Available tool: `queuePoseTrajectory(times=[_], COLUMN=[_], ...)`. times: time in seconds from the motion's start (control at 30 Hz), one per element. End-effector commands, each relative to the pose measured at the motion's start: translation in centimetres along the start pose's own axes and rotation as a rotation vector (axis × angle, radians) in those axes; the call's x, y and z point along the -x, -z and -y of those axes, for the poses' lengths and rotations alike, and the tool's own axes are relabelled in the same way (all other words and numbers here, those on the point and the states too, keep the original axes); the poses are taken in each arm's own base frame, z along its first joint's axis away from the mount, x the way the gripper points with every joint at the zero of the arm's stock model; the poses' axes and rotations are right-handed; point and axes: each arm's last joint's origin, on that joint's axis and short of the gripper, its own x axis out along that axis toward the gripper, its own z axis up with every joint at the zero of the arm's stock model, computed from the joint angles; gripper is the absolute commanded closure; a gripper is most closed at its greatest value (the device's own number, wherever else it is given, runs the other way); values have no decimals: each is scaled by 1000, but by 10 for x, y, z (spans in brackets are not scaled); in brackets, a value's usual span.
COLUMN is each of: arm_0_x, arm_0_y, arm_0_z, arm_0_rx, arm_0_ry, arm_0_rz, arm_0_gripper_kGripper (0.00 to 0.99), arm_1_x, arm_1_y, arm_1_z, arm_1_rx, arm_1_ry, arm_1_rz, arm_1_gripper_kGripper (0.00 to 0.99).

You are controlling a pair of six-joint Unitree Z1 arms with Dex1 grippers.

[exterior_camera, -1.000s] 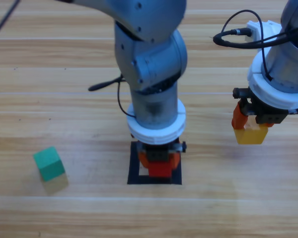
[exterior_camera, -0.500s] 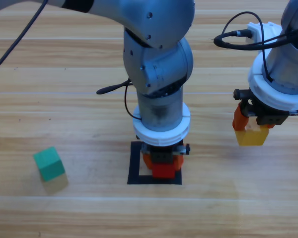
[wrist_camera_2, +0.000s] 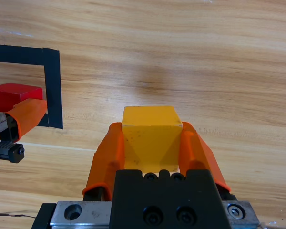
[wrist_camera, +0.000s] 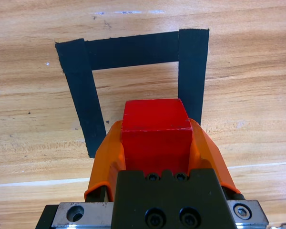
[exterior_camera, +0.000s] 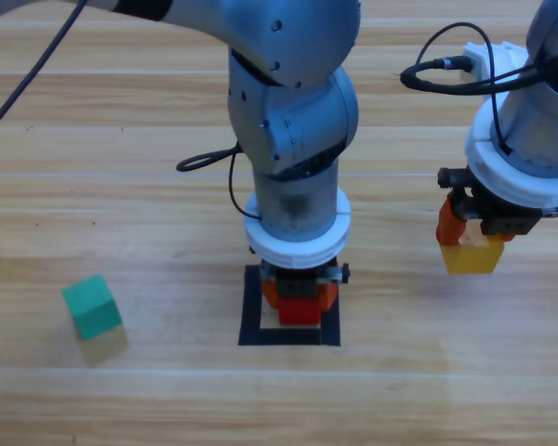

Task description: Stack the blocks in the rectangular block: red at the bottom, yellow in the middle, green on top

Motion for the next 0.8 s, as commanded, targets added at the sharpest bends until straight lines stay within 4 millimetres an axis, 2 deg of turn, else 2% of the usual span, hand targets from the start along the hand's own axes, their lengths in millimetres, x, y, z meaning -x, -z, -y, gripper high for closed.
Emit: queuePoseTrajectory(times=[0.03, 0.8], arm_0_x=[-21, -34], arm_0_y=[-7, -9], arm_0_z=[-7, -10], arm_0_rx=[16, 27], arm_0_ry=[-55, -87], arm_0_rz=[-13, -26], arm_0_gripper_kGripper=[938, 938], arm_1_x=[9, 11], arm_1_y=[14, 14], arm_1_z=[0, 1], arm_1_rx=[33, 36], arm_1_ry=[0, 2], arm_1_rz=[2, 8], arm_1_gripper_kGripper=[990, 990])
